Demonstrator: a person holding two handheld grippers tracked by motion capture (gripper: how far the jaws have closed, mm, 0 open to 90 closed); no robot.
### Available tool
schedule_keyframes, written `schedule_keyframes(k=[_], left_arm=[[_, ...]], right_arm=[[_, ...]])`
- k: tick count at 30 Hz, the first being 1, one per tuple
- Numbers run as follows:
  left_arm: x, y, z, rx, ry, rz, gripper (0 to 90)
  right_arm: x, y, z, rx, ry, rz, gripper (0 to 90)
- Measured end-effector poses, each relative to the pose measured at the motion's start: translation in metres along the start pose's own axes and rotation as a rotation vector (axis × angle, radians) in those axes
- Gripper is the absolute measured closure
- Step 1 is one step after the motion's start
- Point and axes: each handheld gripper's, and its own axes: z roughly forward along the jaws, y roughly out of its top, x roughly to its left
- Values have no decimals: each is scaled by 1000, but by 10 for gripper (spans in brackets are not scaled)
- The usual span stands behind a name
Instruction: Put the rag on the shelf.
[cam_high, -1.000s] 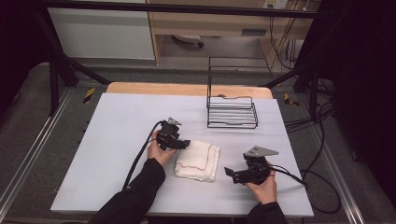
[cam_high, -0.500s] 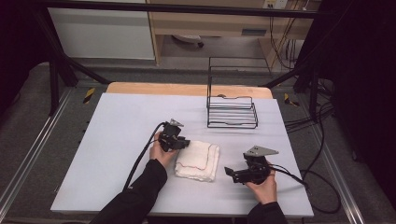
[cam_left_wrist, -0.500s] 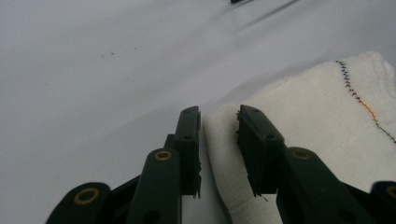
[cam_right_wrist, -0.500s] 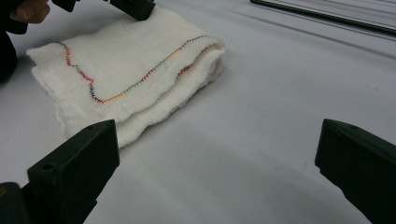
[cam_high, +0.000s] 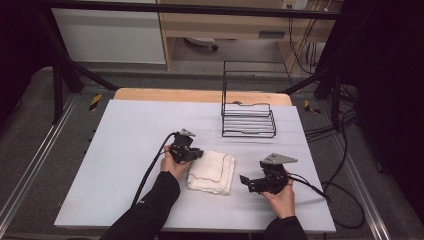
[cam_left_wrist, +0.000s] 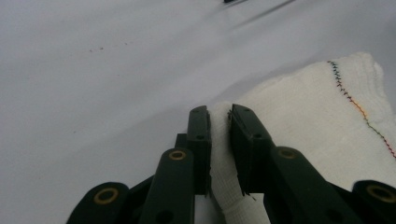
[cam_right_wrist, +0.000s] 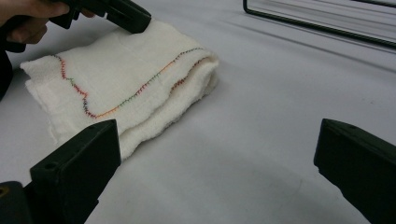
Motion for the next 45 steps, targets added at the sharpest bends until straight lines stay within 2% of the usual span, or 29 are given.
schedule_keyframes(k=[6,11,14,18,20,23,29,34,40,45], left_arm=[[-6,0,1,-6,33,51,793],[-6,0,1,-4,28,51,798],[-7,0,1,-1,37,61,799],[-8,-1,1,-6,38,64,801],[-8,-1,1,-7,40,70,801],[-8,-1,1,-8,40,76,801],[-8,-2,1,-15,39,79,801],[-8,-2,1,-21,42,80,801],[-8,-3,1,-26,39,78,801],[-7,-4,1,-29,37,78,801]], right_arm=[[2,8,11,12,14,12,13],[2,18,18,-1,1,8,13],[2,24,25,-13,12,32,13],[5,32,35,-8,-3,19,5],[6,35,40,-8,11,19,4],[7,40,49,7,-6,12,13],[3,41,62,8,-4,56,83],[-1,41,72,26,-2,75,167],[-4,39,78,37,-15,58,314],[-3,39,81,43,6,71,405]])
